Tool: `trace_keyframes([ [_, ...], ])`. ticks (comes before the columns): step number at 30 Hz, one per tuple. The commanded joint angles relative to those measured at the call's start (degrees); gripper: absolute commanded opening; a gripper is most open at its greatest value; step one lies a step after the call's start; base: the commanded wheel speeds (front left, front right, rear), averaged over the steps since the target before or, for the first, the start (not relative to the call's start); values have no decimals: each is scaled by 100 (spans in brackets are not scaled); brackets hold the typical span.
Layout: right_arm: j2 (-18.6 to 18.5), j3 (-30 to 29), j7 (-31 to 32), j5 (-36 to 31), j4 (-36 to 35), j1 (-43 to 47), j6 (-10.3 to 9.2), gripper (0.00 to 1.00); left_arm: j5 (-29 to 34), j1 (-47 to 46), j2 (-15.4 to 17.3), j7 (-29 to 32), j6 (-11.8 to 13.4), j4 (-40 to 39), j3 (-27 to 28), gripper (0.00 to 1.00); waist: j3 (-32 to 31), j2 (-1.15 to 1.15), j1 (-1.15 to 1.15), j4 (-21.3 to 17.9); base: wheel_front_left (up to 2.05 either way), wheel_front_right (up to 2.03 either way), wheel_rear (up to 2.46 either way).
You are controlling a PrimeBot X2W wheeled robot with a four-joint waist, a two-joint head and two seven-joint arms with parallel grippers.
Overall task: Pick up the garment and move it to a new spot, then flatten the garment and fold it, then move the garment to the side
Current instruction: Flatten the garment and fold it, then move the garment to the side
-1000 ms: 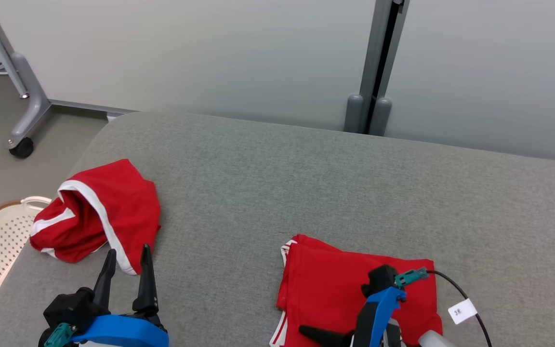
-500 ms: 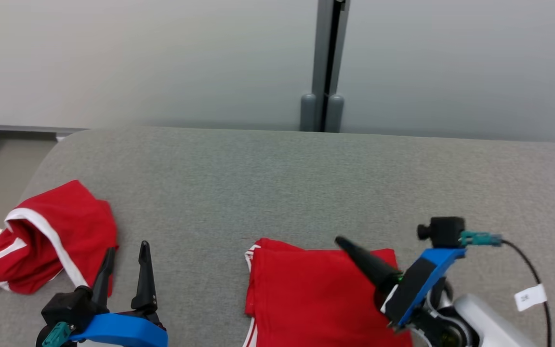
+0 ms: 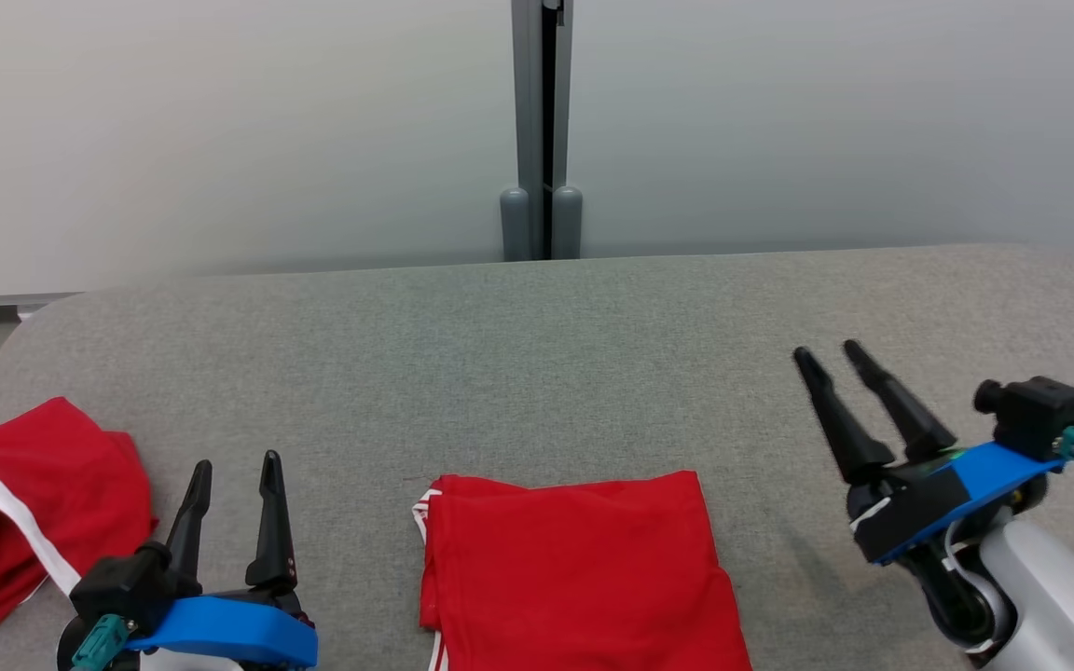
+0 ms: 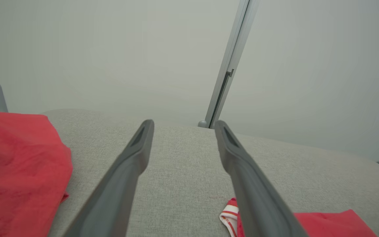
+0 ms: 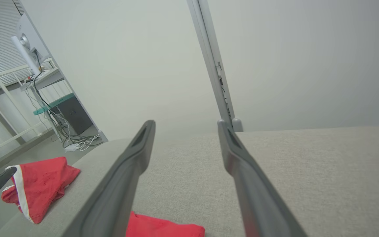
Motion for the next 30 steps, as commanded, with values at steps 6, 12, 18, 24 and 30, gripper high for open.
trace_keyframes([
  [6,401,-1211,-113,-1466,333,285,3,100,156,-53,7,-26,12,-98,21,100,0,0,0,-87,0,0,0],
  [12,1019,-2421,-117,-2876,76,917,2,100,411,18,-39,-25,99,-166,68,100,13,0,0,-75,0,0,0],
  [18,1419,-2715,-118,-3456,40,1254,2,100,541,69,-90,-25,105,-178,201,100,20,0,0,-53,0,0,0],
  [24,1456,-2656,-119,-3540,201,1222,2,100,620,37,-134,-25,88,-204,339,100,24,0,0,-18,0,0,0],
  [30,1427,-2542,-119,-3471,454,1147,2,100,656,44,-178,-25,50,-185,389,100,21,0,0,36,0,0,0],
])
